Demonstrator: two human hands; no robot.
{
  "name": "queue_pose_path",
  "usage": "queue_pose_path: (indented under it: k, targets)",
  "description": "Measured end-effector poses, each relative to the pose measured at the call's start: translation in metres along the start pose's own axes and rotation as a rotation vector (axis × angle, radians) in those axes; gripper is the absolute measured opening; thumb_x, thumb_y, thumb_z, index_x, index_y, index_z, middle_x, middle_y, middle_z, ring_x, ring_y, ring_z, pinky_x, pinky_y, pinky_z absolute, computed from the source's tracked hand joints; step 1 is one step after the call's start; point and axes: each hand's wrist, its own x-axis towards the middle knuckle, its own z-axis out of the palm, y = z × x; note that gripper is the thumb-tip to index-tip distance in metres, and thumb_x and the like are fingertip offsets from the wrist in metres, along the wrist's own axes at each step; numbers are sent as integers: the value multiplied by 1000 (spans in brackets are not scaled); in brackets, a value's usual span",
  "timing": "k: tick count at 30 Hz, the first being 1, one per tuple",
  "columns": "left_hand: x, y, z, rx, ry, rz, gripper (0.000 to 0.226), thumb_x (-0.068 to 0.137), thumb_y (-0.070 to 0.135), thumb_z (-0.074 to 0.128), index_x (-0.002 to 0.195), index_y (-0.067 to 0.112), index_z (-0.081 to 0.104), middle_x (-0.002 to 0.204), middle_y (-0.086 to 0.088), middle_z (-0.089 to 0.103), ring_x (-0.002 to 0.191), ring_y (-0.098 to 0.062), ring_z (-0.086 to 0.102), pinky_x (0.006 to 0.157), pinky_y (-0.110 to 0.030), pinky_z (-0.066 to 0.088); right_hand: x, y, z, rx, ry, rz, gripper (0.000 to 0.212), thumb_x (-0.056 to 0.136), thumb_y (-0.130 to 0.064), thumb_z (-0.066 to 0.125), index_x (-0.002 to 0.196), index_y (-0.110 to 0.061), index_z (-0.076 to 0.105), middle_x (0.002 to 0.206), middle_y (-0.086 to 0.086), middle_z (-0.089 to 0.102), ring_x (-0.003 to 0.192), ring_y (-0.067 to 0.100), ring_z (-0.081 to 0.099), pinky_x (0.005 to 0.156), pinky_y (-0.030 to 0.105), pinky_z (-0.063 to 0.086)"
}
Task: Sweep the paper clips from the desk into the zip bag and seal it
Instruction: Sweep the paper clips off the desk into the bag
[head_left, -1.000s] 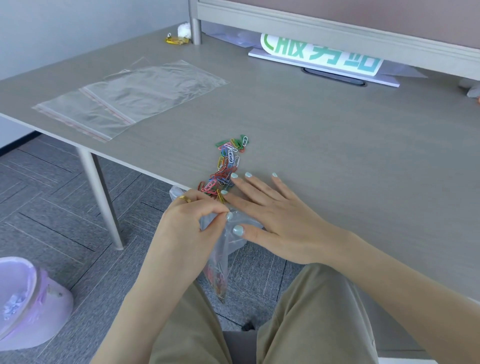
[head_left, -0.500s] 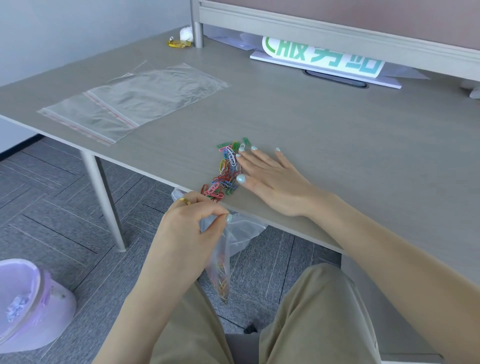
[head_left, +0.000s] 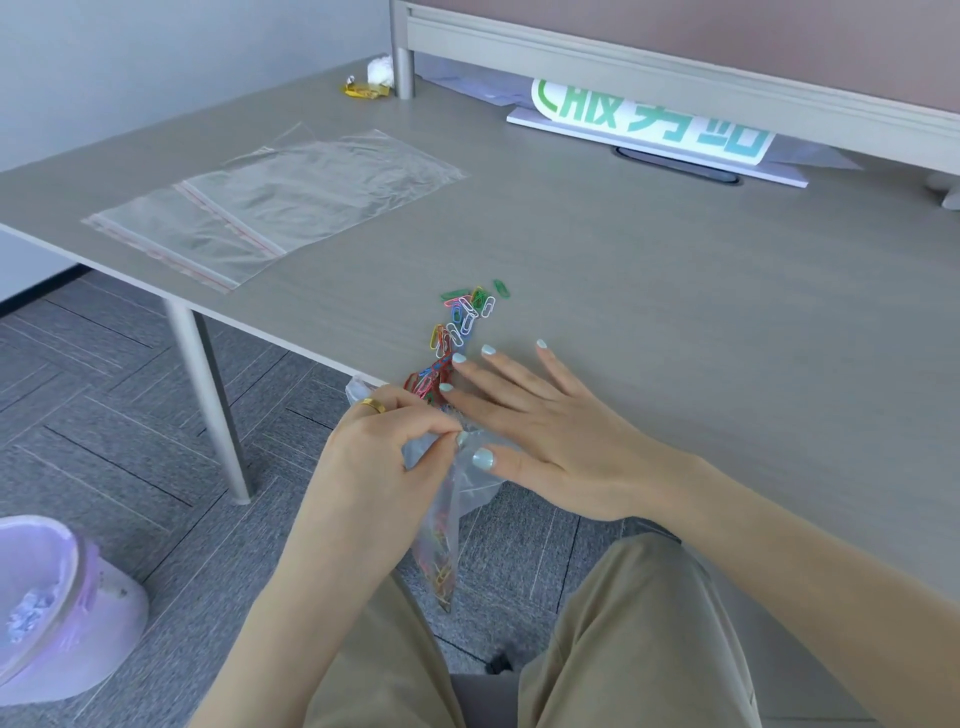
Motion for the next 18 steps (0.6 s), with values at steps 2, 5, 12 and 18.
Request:
queue_pose_path:
  k: [2, 5, 12, 18]
  targets:
    - [0, -1, -1, 0, 2, 12, 7, 76, 11, 65, 74, 17, 68, 82, 15, 56, 87, 0, 47, 70, 1, 30, 2, 4, 0, 41, -6, 4, 69, 82, -62, 0, 145, -34, 3, 155, -14, -10, 139, 2, -21, 111, 36, -22]
    - [0, -2, 1, -15, -14, 20, 7, 74, 15, 61, 72, 16, 68, 82, 14, 57, 80, 1, 48, 67, -1, 32, 20, 22, -2, 127, 39, 114, 66, 87, -62, 0, 146, -32, -1, 155, -14, -10, 140, 2, -18, 114, 36, -17]
    - [2, 0, 4, -38, -6, 10, 14, 67, 19, 55, 69, 15, 68, 78, 12, 57, 77, 1, 48, 65, 0, 33, 91, 75, -22, 477, 142, 390, 54, 96, -49, 14, 143, -25, 27, 155, -8, 18, 143, 7, 7, 116, 28, -2]
    - [4, -3, 0, -44, -5, 1, 11, 69, 17, 58, 71, 20, 68, 79, 13, 57, 70, 5, 49, 63, 0, 34, 108, 54, -21, 777, 31, 131, 42, 96, -39, 26, 119, -30, 60, 136, -18, 48, 128, -7, 35, 116, 27, 14]
